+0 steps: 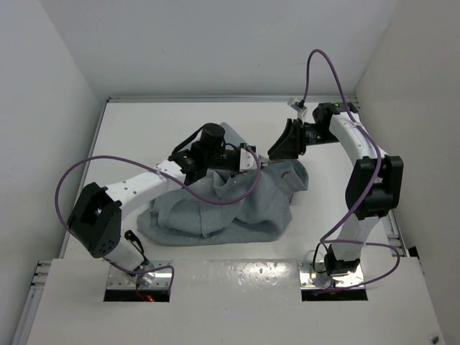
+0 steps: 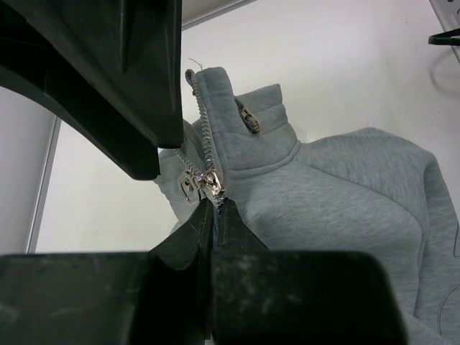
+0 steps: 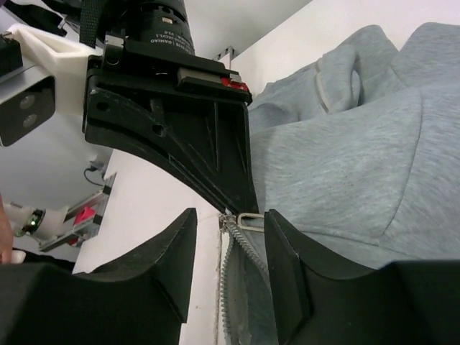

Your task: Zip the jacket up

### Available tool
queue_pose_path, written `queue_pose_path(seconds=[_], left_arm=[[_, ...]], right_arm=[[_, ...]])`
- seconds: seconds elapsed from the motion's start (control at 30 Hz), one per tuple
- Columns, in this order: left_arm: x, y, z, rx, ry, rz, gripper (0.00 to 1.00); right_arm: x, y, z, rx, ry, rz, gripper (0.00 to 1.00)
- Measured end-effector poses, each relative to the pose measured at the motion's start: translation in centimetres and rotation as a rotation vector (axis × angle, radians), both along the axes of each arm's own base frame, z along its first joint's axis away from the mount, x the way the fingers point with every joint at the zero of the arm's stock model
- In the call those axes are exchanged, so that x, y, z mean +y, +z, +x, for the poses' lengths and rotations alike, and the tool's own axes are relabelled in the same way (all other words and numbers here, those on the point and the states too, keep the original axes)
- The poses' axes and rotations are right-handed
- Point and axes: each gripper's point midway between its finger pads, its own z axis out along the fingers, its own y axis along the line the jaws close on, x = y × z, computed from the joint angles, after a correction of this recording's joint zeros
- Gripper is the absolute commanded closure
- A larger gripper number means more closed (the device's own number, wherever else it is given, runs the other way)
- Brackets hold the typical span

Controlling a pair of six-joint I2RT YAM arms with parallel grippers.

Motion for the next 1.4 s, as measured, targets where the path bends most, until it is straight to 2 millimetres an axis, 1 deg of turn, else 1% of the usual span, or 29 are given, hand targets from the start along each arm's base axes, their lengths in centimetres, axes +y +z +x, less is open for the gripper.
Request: queue_pose_path(seconds=[0.13,0.23,0.43,0.57,0.67,0.77,0.97,1.07,1.3,1.4], left_arm=[[0.0,-0.1,-0.1,0.022,0.003,0.001,1.00],[0.0,-0.2,-0.1,0.035,0.007,0.001,1.00],[0.0,0.2,-0.1,0.044,0.011,-0.005,1.00],[0.0,0.1,-0.1,0.047,0.012,-0.004,1.00],[0.0,0.1,0.0,0.049,0.014,-0.004,1.00],[0.0,0.1,0.0,0.049,0.015,-0.004,1.00],[0.0,0.1,0.0,0.049,0.016,-0.003,1.00],[0.0,0.1,0.0,0.049,0.016,-0.003,1.00],[-0.2,0.2,0.2,0.044,0.015,-0.004,1.00],[-0.2,0.2,0.2,0.046,0.014,-0.002,1.00]], right_arm=[[-0.1,-0.1,0.1,-0.002,-0.004,-0.003,0.68],[-0.8,-0.3,0.2,0.000,-0.023,-0.013,0.68],[-3.1,-0.5,0.7,-0.001,-0.090,-0.038,0.70],[-3.5,-0.5,0.4,0.000,-0.100,-0.056,0.70],[-3.2,-0.8,0.1,0.012,-0.087,-0.066,0.73],[-2.8,-1.5,-0.7,0.042,-0.070,-0.078,0.73],[-2.2,-2.1,-1.5,0.074,-0.047,-0.091,0.57],[-1.8,-2.2,-1.7,0.078,-0.032,-0.099,0.57],[0.2,-1.8,-2.1,0.063,0.034,-0.098,0.57],[0.7,-1.9,-2.2,0.062,0.052,-0.100,0.57]])
